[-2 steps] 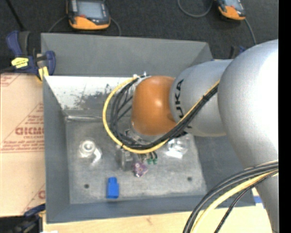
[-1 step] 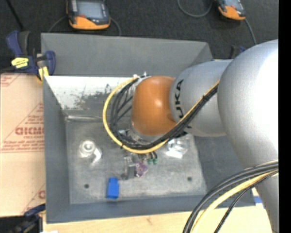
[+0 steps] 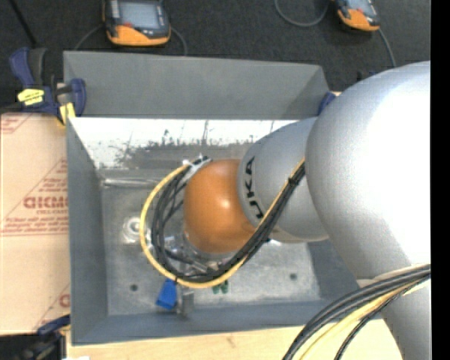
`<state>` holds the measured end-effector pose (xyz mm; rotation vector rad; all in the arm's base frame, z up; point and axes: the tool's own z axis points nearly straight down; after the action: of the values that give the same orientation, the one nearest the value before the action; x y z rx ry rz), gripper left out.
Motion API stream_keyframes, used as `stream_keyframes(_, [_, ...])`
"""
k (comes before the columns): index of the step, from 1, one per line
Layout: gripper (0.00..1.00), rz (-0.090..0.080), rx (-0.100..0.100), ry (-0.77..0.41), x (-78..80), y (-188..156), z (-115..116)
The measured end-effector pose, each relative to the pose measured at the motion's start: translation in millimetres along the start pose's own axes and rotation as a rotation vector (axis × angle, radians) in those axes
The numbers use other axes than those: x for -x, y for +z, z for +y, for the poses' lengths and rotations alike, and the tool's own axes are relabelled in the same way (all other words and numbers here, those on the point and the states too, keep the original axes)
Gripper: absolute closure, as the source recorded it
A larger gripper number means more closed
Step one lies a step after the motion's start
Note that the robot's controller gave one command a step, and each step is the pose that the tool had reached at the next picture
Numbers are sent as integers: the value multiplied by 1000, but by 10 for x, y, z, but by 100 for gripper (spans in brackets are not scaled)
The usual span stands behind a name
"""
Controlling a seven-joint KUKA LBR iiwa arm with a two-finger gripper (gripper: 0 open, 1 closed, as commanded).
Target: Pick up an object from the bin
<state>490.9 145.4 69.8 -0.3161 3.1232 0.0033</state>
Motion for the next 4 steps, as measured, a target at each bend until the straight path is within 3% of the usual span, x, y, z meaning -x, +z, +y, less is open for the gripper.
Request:
stream_keyframes(1, [100, -1, 0, 5, 11, -5, -17])
stream_keyframes(2, [100, -7, 2, 109, 357, -636, 415])
stream_keyframes(3, [0, 1, -1, 110, 334, -605, 395])
stream_keyframes(4, [0, 0, -3, -177, 103, -20, 677])
